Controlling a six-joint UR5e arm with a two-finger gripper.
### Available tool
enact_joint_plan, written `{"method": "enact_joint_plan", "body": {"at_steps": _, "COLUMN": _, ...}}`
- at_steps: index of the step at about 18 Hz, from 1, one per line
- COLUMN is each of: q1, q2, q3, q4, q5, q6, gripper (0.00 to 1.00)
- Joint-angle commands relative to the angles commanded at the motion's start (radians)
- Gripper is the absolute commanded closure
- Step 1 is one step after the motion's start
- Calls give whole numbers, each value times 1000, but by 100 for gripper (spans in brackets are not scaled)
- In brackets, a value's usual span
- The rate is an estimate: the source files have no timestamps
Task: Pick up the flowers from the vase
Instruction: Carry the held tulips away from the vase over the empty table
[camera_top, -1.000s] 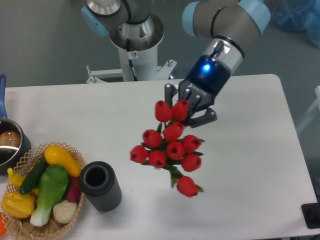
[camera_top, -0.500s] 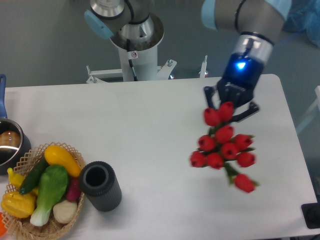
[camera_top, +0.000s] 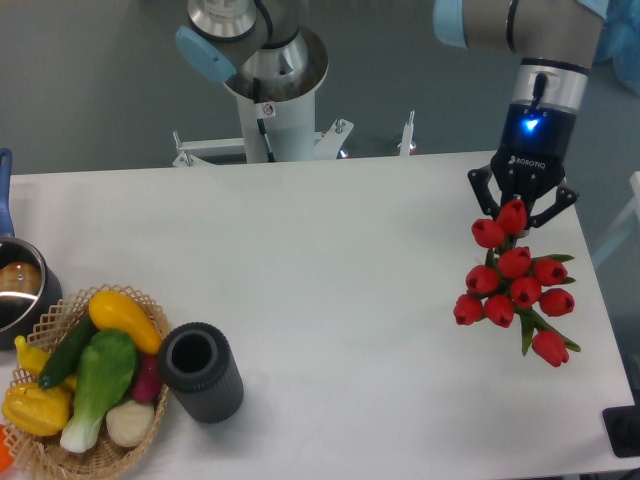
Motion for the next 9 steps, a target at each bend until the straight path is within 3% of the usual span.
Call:
{"method": "enact_joint_plan", "body": {"at_steps": 3, "q1": -72, "q2": -3, "q3": 29, "q4": -63, "q5": 181, "q6": -26, "gripper": 100}}
{"method": "enact_joint_plan", "body": {"at_steps": 6, "q1": -88, "q2": -8, "q3": 63, "q4": -164, "q5": 261, "q6": 9, "gripper": 100}}
{"method": "enact_joint_plan", "body": {"at_steps": 9, "q1": -109, "q2": -9, "q3": 71, "q4": -190, "q5": 312, "q6": 21, "gripper": 100}}
